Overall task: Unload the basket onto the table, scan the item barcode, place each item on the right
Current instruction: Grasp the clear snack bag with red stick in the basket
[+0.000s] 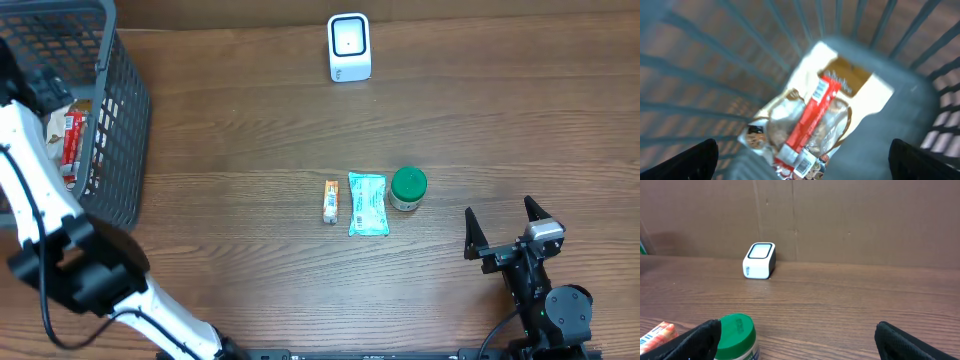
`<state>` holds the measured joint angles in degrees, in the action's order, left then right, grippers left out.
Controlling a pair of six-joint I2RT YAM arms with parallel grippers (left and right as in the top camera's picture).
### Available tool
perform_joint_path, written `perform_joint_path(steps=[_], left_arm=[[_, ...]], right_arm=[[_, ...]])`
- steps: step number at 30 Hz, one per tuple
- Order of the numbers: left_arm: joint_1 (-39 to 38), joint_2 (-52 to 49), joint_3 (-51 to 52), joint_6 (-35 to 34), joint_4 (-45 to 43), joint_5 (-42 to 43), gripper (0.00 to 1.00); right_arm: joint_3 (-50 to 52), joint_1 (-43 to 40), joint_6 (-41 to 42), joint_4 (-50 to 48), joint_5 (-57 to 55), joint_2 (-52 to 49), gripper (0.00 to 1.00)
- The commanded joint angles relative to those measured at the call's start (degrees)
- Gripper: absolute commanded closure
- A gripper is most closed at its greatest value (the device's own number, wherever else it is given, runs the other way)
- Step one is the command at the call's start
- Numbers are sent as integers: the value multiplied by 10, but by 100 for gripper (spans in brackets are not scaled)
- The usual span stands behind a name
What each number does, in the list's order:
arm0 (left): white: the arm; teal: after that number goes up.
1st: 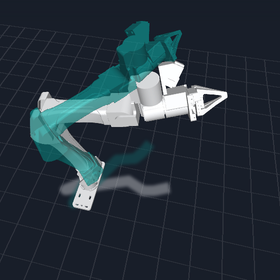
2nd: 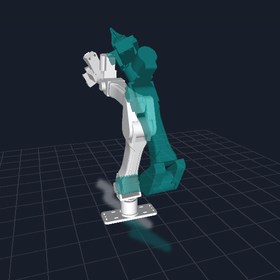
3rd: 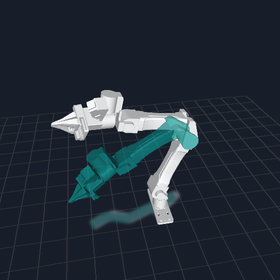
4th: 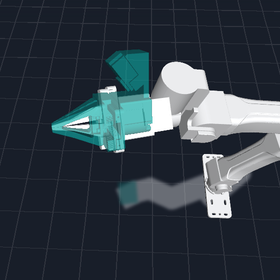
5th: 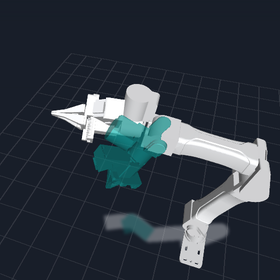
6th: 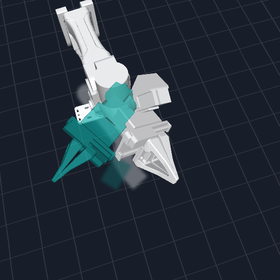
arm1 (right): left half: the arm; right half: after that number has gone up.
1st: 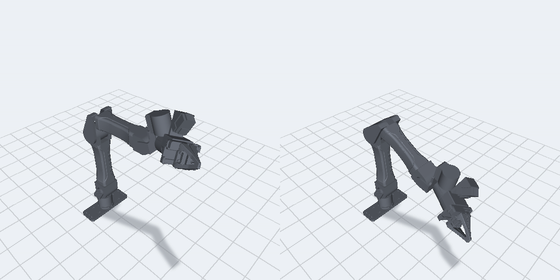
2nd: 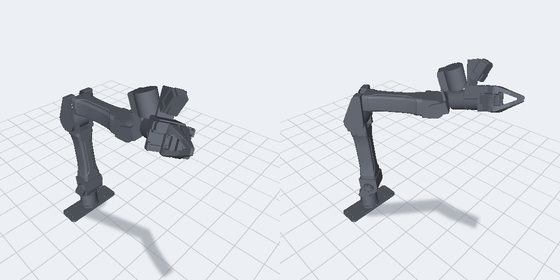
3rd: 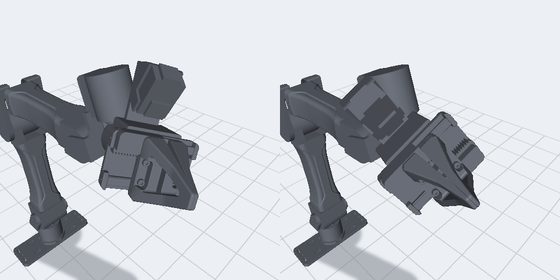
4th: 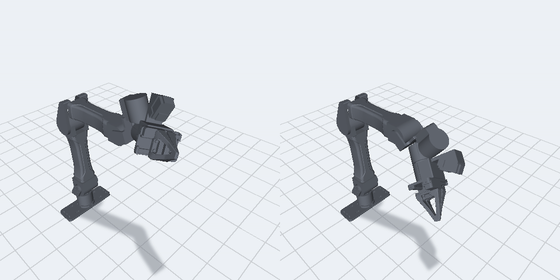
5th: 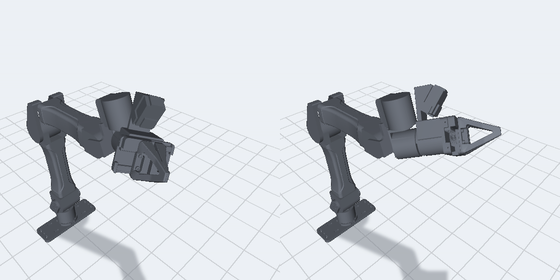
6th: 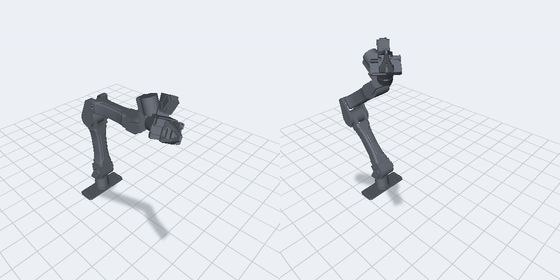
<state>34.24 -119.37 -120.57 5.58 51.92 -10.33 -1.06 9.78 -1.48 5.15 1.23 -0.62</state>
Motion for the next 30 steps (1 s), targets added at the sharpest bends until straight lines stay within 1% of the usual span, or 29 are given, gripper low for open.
perform_joint_path(steps=[1, 6, 12, 16, 23, 30], left_arm=[[3, -51, -4, 64, 6, -2, 0], [6, -104, -4, 83, 18, -1, 0], [18, -143, -4, 94, 29, 9, 0], [33, -151, -3, 112, 31, 73, 0], [54, -153, -3, 134, 23, 131, 0], [56, -154, 5, 137, 2, 134, 0]], right_arm=[[6, -2, -1, -3, -2, 5, 0], [6, -2, -1, -3, -2, 5, 0], [6, -2, -1, -3, -2, 5, 0], [6, -2, -1, -3, -2, 5, 0], [6, -2, -1, -3, -2, 5, 0], [6, -2, -1, -3, -2, 5, 0]])
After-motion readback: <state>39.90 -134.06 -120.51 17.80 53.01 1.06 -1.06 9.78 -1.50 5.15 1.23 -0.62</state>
